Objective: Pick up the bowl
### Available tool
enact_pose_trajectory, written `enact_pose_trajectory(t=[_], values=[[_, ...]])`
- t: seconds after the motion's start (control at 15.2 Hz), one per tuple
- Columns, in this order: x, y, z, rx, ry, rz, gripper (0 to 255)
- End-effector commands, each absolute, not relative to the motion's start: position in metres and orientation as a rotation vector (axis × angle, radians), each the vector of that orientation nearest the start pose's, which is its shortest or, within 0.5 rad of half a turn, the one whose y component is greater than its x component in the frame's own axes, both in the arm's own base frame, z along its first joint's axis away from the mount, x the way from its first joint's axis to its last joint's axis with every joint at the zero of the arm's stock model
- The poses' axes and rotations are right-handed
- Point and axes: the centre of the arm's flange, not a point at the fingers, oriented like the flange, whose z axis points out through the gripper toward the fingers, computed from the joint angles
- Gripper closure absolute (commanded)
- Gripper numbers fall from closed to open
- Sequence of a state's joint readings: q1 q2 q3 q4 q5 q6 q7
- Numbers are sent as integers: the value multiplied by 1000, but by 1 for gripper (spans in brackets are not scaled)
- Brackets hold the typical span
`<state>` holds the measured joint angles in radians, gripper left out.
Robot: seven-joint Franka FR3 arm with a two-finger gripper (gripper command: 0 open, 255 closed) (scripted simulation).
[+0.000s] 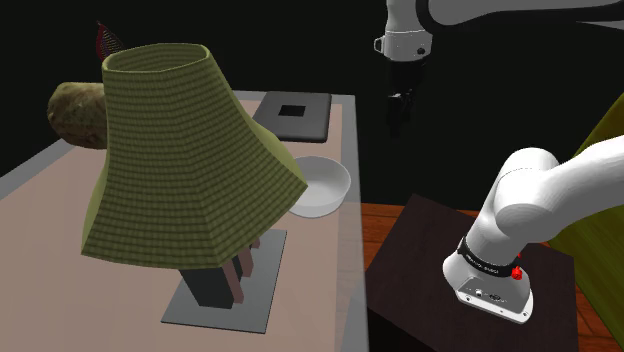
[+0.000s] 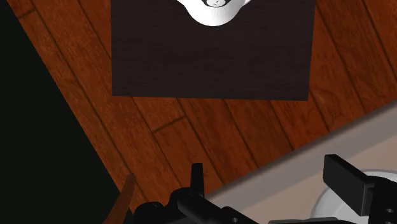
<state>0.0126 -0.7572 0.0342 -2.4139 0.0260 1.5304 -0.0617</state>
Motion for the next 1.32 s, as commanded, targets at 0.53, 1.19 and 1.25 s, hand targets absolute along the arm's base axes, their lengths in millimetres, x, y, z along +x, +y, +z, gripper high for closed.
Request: enact_pose_trajectory(t=[0.53, 1.19, 1.25], values=[[379, 69, 512, -3015, -84, 201, 0], [422, 97, 466, -2951, -48, 202, 0], [422, 97, 461, -2951, -48, 202, 0]])
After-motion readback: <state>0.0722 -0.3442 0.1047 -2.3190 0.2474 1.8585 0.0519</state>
